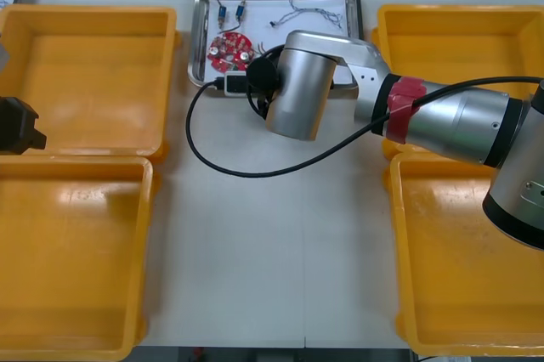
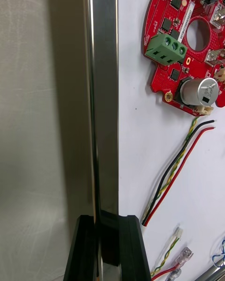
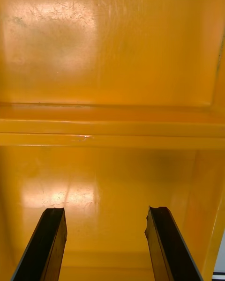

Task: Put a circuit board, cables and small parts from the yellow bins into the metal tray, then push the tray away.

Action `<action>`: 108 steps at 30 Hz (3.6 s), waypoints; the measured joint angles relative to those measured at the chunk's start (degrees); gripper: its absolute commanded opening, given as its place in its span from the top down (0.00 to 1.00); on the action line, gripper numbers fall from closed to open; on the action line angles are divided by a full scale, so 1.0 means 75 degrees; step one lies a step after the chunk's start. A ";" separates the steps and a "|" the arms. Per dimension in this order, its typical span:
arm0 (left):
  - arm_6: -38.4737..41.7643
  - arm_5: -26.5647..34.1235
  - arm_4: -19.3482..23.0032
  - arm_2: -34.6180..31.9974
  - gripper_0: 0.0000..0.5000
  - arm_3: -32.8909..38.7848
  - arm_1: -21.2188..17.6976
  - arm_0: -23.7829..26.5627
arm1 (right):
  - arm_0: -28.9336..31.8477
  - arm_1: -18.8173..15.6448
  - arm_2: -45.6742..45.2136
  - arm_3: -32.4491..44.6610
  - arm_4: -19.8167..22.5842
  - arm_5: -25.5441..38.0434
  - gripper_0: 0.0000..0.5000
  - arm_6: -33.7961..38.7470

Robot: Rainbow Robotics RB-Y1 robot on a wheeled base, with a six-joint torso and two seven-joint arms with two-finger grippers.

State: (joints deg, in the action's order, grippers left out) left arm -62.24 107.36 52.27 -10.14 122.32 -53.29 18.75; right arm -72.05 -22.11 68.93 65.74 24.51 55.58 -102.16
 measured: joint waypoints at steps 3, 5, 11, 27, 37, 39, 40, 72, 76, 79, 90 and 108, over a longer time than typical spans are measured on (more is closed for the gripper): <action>0.0000 0.0000 0.0000 0.0000 0.00 0.0000 0.0000 0.0000 | -0.0006 0.0000 0.0000 -0.0041 0.0010 -0.0067 1.00 0.0000; 0.0000 0.0000 0.0000 0.0000 0.00 0.0000 0.0000 0.0000 | -0.0008 0.0000 0.0000 -0.0045 0.0015 -0.0067 0.85 0.0000; 0.0000 0.0000 0.0000 0.0000 0.00 0.0000 0.0000 0.0000 | -0.0013 0.0000 0.0000 -0.0045 0.0192 -0.0067 0.00 0.0000; 0.0000 0.0000 0.0000 0.0000 0.00 0.0001 0.0000 0.0000 | -0.0103 -0.0176 -0.0025 0.0841 0.0641 0.1349 0.00 -0.0262; 0.0000 0.0000 0.0000 0.0000 0.00 0.0002 0.0000 -0.0002 | -0.0105 -0.0503 -0.0664 0.1990 0.1244 0.2936 0.00 -0.0262; 0.0000 0.0000 0.0001 0.0000 0.00 0.0003 0.0000 -0.0002 | -0.0105 -0.0572 -0.0862 0.2151 0.1389 0.3213 0.00 -0.0262; 0.0000 0.0000 0.0001 0.0000 0.00 0.0003 0.0000 -0.0002 | -0.0105 -0.0612 -0.0967 0.2245 0.1494 0.3375 0.00 -0.0262; 0.0000 0.0001 0.0001 -0.0001 0.00 0.0005 0.0000 -0.0013 | 0.1411 -0.2847 -0.5051 0.4405 0.3615 0.6922 0.00 0.3898; 0.0000 0.0001 0.0001 -0.0001 0.00 0.0006 0.0000 -0.0019 | 0.1920 -0.3231 -0.5456 0.4837 0.3725 0.7173 0.00 0.5115; 0.0000 0.0001 0.0001 -0.0001 0.00 0.0006 0.0000 -0.0026 | 0.2372 -0.3475 -0.5852 0.5139 0.3820 0.7195 0.00 0.5597; 0.0000 0.0001 0.0001 -0.0001 0.00 0.0006 0.0000 -0.0031 | 0.4641 -0.4077 -0.8043 0.6180 0.4131 0.7200 0.00 0.5692; 0.0000 0.0001 0.0001 -0.0002 0.00 0.0007 0.0000 -0.0033 | 0.7354 -0.4181 -1.0306 0.7062 0.4193 0.6893 0.00 0.5690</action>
State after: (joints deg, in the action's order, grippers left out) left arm -62.24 107.37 52.28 -10.15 122.37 -53.30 18.50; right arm -16.89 -53.47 -8.36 118.70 55.95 107.27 -59.48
